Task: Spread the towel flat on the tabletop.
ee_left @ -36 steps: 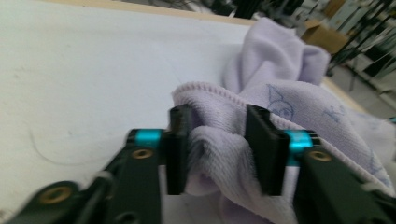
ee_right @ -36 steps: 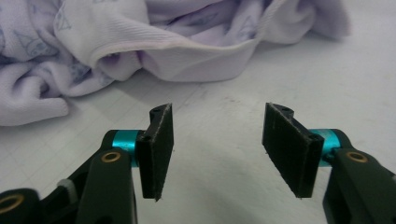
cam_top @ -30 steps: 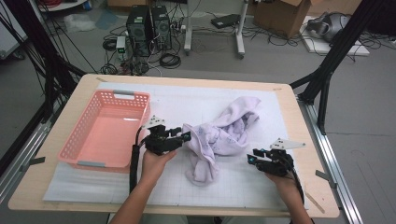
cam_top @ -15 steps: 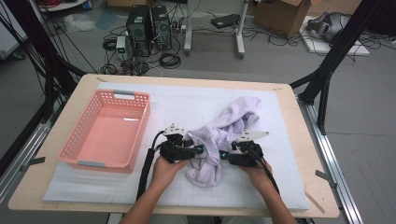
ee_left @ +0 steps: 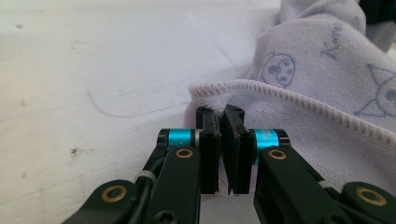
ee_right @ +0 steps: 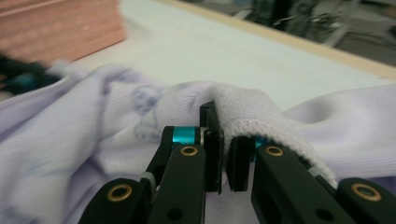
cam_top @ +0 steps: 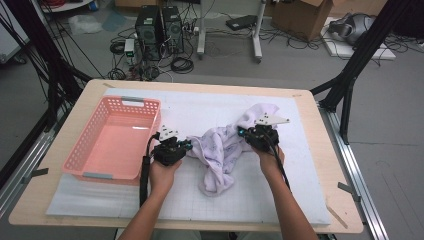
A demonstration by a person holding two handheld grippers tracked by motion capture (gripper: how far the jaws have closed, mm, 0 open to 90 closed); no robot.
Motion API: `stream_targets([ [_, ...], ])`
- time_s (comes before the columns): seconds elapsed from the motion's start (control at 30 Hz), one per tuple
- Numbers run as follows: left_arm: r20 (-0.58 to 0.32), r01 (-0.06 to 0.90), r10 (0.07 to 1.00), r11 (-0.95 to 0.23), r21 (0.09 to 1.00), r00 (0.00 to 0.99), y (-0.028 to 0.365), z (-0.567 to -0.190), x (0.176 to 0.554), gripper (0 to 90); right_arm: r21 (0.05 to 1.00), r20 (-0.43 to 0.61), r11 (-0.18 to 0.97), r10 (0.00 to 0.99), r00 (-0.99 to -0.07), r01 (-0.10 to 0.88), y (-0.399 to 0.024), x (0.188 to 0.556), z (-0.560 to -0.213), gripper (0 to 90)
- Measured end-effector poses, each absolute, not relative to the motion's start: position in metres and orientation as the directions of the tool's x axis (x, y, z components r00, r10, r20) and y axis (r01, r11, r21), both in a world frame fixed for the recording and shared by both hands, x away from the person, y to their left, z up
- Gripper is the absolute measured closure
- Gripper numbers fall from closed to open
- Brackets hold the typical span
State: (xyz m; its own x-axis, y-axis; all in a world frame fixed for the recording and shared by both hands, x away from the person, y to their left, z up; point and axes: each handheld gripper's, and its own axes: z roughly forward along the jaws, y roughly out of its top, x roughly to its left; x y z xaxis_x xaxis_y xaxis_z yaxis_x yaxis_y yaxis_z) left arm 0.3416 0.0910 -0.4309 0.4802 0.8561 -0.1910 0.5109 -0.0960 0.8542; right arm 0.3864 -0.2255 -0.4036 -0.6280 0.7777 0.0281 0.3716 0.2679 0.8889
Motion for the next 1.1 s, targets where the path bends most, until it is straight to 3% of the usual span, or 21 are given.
stream_targets([
  [0.17,-0.181,0.513,0.861,-0.104,0.852,0.475,0.094,-0.434,0.344,84.9,0.873,0.016,0.254,0.838,-0.545,0.417,-0.231,0.404,-0.412,86.2],
  [0.23,-0.171,0.513,0.858,-0.121,0.85,0.485,0.095,-0.435,0.344,84.9,0.853,0.066,0.237,0.835,-0.547,0.464,-0.235,0.405,-0.416,69.6],
  [0.3,-0.177,0.514,0.854,-0.118,0.849,0.489,0.095,-0.435,0.344,84.9,0.849,0.129,0.198,0.821,-0.556,0.49,-0.24,0.4,-0.413,58.8],
  [0.43,-0.191,0.517,0.847,-0.111,0.849,0.496,0.095,-0.435,0.344,84.6,0.855,0.071,0.259,0.799,-0.597,0.449,-0.249,0.378,-0.397,49.6],
  [0.5,-0.195,0.515,0.845,-0.107,0.85,0.497,0.095,-0.435,0.343,84.6,0.859,0.059,0.276,0.783,-0.619,0.431,-0.257,0.365,-0.391,50.1],
  [0.6,-0.209,0.515,0.841,-0.093,0.852,0.498,0.095,-0.435,0.343,84.6,0.854,0.039,0.312,0.76,-0.649,0.416,-0.27,0.346,-0.39,59.6],
  [0.73,-0.217,0.52,0.84,-0.089,0.849,0.497,0.096,-0.435,0.342,84.6,0.792,0.073,0.368,0.736,-0.673,0.488,-0.271,0.339,-0.417,67.7],
  [0.8,-0.218,0.519,0.839,-0.088,0.85,0.499,0.096,-0.435,0.342,84.6,0.764,0.092,0.391,0.721,-0.686,0.513,-0.262,0.342,-0.431,67.1],
  [0.93,-0.222,0.519,0.836,-0.085,0.851,0.502,0.096,-0.435,0.342,84.6,0.763,0.139,0.376,0.7,-0.701,0.526,-0.234,0.354,-0.446,54.8],
  [1.0,-0.22,0.518,0.835,-0.089,0.851,0.505,0.096,-0.435,0.342,84.6,0.767,0.132,0.381,0.693,-0.708,0.516,-0.219,0.357,-0.45,55.9],
  [1.07,-0.219,0.516,0.834,-0.089,0.852,0.506,0.096,-0.435,0.341,84.6,0.766,0.054,0.428,0.7,-0.712,0.48,-0.204,0.355,-0.45,62.0],
  [1.1,-0.221,0.515,0.833,-0.088,0.852,0.508,0.097,-0.434,0.341,84.6,0.77,0.039,0.44,0.69,-0.723,0.462,-0.2,0.355,-0.45,76.6],
])
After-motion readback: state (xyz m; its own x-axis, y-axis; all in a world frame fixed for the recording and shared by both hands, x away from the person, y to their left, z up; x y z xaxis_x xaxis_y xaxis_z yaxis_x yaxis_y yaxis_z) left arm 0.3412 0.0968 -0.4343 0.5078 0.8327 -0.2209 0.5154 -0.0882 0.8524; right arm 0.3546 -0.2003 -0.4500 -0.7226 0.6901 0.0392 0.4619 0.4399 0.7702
